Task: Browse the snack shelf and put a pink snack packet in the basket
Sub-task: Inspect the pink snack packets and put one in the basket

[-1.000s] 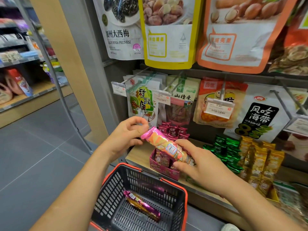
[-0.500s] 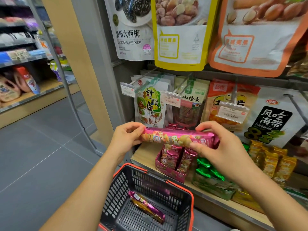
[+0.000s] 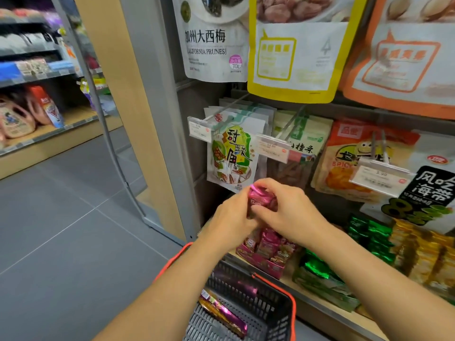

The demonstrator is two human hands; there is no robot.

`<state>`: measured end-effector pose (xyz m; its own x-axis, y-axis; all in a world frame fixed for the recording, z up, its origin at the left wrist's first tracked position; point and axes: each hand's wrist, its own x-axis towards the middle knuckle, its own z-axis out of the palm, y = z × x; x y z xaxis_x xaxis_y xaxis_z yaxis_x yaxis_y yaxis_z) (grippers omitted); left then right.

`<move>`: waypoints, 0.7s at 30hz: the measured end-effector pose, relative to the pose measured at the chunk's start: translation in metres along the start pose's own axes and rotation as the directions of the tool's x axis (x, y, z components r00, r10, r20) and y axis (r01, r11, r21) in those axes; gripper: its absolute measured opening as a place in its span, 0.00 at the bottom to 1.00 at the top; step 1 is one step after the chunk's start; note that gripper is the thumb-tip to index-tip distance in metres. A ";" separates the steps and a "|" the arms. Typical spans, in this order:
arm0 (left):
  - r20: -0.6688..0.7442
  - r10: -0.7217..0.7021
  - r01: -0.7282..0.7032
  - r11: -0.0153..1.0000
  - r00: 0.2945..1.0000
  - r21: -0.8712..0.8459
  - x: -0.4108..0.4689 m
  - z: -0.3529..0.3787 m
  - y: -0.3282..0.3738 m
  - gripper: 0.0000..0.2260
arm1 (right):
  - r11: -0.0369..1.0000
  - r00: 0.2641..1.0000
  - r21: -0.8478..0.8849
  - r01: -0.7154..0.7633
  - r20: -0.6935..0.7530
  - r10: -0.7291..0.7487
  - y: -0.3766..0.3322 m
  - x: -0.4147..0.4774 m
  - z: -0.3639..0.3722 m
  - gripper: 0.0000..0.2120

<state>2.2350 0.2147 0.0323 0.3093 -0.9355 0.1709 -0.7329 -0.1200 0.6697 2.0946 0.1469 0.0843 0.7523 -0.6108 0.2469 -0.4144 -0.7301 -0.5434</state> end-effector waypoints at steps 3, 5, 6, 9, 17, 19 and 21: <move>-0.039 -0.057 0.056 0.997 0.998 -0.045 0.006 0.007 -0.022 0.19 | 0.950 0.979 0.240 -0.199 0.099 0.180 0.020 0.013 0.005 0.23; -0.062 -0.100 0.095 0.992 0.993 -0.089 0.009 0.011 -0.031 0.18 | 0.938 0.968 0.241 -0.249 0.085 0.236 0.038 0.021 0.008 0.22; -0.061 -0.118 0.111 0.988 0.991 -0.108 0.011 0.015 -0.035 0.18 | 0.940 0.965 0.217 -0.262 0.072 0.252 0.045 0.025 0.009 0.20; -0.015 -0.150 0.148 0.985 0.989 -0.094 0.013 0.030 -0.048 0.14 | 0.952 0.955 0.085 -0.295 0.039 0.293 0.065 0.038 0.017 0.17; 0.125 -0.162 0.161 0.987 0.979 0.017 0.017 0.068 -0.075 0.17 | 0.899 0.906 -0.307 -0.313 0.187 0.380 0.098 0.049 0.063 0.14; 0.147 -0.203 0.202 0.979 0.968 0.022 0.020 0.076 -0.080 0.18 | 0.910 0.909 -0.283 -0.303 0.199 0.365 0.102 0.050 0.071 0.15; 0.134 -0.242 0.241 0.970 0.961 0.026 0.025 0.081 -0.084 0.20 | 0.928 0.914 -0.241 -0.285 0.224 0.339 0.105 0.052 0.074 0.14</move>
<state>2.2554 0.1739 -0.0785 0.3937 -0.9143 -0.0949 -0.6522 -0.3506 0.6721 2.1284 0.0612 -0.0192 0.6621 -0.7366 -0.1384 -0.7220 -0.5773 -0.3814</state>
